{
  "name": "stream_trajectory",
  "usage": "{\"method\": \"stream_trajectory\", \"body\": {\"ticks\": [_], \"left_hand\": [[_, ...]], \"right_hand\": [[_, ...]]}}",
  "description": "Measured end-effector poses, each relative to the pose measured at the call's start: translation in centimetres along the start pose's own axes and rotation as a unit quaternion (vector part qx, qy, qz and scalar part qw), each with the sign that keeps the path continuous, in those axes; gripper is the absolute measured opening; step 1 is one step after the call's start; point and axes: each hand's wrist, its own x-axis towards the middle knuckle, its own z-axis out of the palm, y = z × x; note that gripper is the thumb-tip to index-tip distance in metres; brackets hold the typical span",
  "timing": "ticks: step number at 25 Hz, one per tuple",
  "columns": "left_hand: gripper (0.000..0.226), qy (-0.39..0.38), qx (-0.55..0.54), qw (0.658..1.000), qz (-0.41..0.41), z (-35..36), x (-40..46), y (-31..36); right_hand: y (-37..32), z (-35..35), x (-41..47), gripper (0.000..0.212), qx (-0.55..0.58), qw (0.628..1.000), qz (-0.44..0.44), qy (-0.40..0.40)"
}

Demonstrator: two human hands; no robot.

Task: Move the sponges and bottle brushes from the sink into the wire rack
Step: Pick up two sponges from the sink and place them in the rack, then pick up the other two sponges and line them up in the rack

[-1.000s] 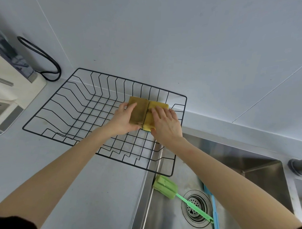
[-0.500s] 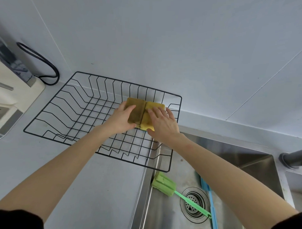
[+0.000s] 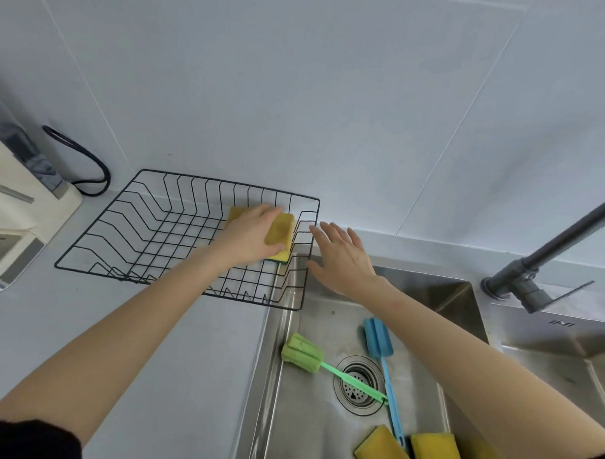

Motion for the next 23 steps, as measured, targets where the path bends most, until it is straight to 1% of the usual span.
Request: {"method": "stream_trajectory", "body": {"ticks": [5, 11, 14, 18, 23], "left_hand": [[0.072, -0.020, 0.026, 0.999, 0.038, 1.2, -2.0, 4.7], [0.071, -0.062, 0.061, 0.993, 0.076, 4.6, -4.4, 9.7], [0.072, -0.092, 0.086, 0.987, 0.095, 6.9, -5.3, 11.4], [0.071, -0.136, 0.073, 0.983, 0.100, 10.4, -6.3, 13.4], [0.071, -0.213, 0.056, 0.969, 0.111, 15.5, -7.5, 15.3]], "right_hand": [[2.8, -0.3, -5.1, 0.064, 0.005, 0.999, 0.046, 0.003], [6.2, 0.5, -11.1, 0.066, 0.017, 0.995, 0.097, 0.002], [7.9, 1.7, -13.4, 0.067, 0.035, 0.990, 0.132, -0.017], [10.2, 4.1, -16.4, 0.065, 0.063, 0.982, 0.174, -0.040], [12.8, 7.8, -19.8, 0.063, 0.095, 0.964, 0.230, -0.094]]}}
